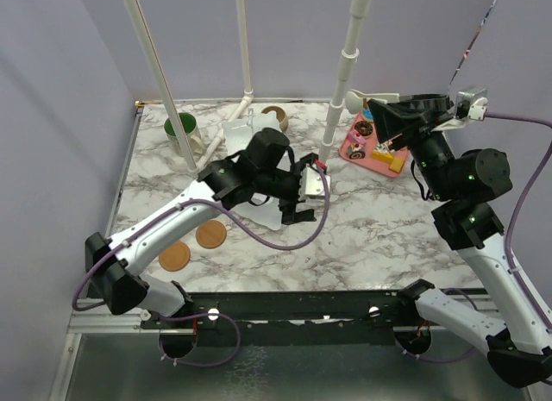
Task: Serve the afternoon tea
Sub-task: Pick up the clamp from the tray, then move the tray at the center of the board.
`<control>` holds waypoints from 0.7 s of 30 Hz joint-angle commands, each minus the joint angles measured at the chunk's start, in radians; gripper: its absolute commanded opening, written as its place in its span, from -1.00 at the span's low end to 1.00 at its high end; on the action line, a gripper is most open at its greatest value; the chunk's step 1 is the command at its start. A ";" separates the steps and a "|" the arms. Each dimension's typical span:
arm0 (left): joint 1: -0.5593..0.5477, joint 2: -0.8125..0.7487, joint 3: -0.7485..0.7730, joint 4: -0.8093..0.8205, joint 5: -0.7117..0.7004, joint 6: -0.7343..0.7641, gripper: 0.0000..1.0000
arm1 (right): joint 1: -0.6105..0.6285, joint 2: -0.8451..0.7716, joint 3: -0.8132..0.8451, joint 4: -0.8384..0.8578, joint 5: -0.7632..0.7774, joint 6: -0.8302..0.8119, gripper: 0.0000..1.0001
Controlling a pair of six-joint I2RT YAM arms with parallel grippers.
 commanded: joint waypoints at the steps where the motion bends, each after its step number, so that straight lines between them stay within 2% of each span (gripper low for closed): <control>1: -0.055 0.153 -0.008 0.040 -0.096 0.280 0.87 | -0.003 0.032 -0.012 -0.002 0.327 -0.078 -0.14; 5: -0.079 0.355 0.108 0.108 -0.109 0.301 0.86 | -0.003 0.058 -0.024 0.081 0.488 -0.142 -0.21; 8: -0.095 0.524 0.194 0.167 -0.131 0.351 0.88 | -0.002 0.074 -0.019 0.141 0.533 -0.193 -0.22; 11: -0.115 0.675 0.300 0.187 -0.161 0.465 0.88 | -0.004 0.093 0.000 0.154 0.548 -0.231 -0.23; 17: -0.117 0.992 0.647 0.195 -0.233 0.509 0.87 | -0.004 0.060 -0.017 0.148 0.578 -0.237 -0.24; 21: -0.113 1.142 0.840 0.195 -0.252 0.485 0.82 | -0.004 0.010 -0.057 0.128 0.596 -0.214 -0.24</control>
